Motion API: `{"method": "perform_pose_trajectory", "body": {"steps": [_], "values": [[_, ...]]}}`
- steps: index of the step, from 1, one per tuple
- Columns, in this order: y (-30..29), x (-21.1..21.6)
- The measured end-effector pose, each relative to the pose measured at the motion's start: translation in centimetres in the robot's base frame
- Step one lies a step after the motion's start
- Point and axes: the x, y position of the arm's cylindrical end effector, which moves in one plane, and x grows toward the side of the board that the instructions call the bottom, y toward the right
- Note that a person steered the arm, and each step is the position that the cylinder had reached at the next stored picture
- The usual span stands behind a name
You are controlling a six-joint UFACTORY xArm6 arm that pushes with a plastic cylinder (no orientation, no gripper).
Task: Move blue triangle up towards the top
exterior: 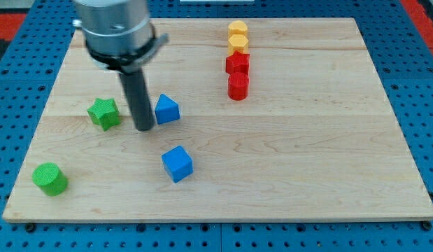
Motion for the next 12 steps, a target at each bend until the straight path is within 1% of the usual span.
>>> {"method": "perform_pose_trajectory", "body": {"steps": [1, 2, 3, 4, 5, 6, 7, 8, 9, 11, 12], "values": [[-0.9, -3.0], [-2.0, -0.6], [-1.1, 1.7], [3.6, 1.7], [3.2, 0.2], [3.0, -2.3], [3.0, -2.4], [4.5, -2.4], [4.8, -2.4], [9.4, -2.4], [8.0, -4.4]]}}
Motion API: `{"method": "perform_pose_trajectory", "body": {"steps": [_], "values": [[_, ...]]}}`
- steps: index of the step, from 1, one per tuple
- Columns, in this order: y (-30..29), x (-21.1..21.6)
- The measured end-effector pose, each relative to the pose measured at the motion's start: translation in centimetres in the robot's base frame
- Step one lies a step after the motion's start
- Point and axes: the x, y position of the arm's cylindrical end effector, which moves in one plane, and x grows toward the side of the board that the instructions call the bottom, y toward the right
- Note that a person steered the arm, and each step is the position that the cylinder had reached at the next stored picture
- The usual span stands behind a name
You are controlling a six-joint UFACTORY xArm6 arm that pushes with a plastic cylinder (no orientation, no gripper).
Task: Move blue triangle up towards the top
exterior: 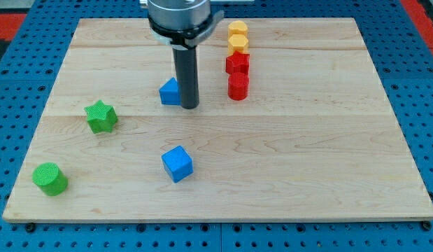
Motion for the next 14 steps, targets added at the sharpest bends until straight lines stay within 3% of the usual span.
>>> {"method": "perform_pose_trajectory", "body": {"steps": [1, 2, 3, 4, 6, 9, 11, 13, 14], "values": [[-3.9, -2.3], [-6.8, 0.1], [-9.3, -1.4], [-9.3, -3.5], [-8.6, -1.6], [-4.6, -5.0], [-5.6, -10.7], [-3.8, -9.6], [-5.3, -11.3]]}}
